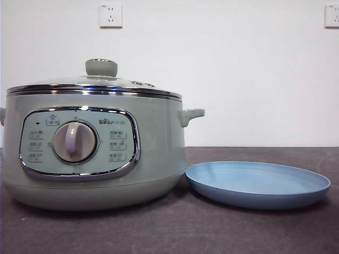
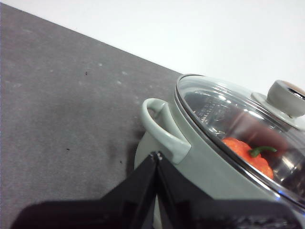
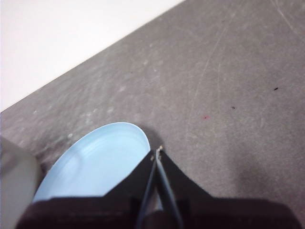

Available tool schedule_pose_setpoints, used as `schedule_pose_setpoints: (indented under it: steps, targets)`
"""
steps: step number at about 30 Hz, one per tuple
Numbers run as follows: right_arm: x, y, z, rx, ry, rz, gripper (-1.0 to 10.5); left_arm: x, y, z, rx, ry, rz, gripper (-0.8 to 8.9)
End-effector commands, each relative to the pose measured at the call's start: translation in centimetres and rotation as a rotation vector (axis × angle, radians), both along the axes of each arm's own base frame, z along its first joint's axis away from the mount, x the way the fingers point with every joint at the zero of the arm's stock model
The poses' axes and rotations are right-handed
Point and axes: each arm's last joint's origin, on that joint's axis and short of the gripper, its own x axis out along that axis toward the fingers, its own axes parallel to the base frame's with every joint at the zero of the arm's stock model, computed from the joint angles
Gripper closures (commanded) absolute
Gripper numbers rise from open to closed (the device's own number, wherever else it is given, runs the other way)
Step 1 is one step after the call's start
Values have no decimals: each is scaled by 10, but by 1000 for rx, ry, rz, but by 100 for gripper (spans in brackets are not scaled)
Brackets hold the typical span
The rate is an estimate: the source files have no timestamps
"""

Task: Take the pumpkin out from the steamer,put the pumpkin in the blue plate,close the lid

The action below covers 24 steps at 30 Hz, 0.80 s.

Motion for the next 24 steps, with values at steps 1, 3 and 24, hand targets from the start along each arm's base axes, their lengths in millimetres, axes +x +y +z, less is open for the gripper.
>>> schedule_pose_setpoints:
  steps: [1,3,24]
  targets:
    - [-1,0,21,10,-41,4,957,-3,1,15,-2,-42,23,820]
    - [-2,1,36,13,-49,21,957,-5,0,26,0,-75,27,820]
    - [37,10,167,-222,-53,388,946,24,-1,133,109,-34,-114,820]
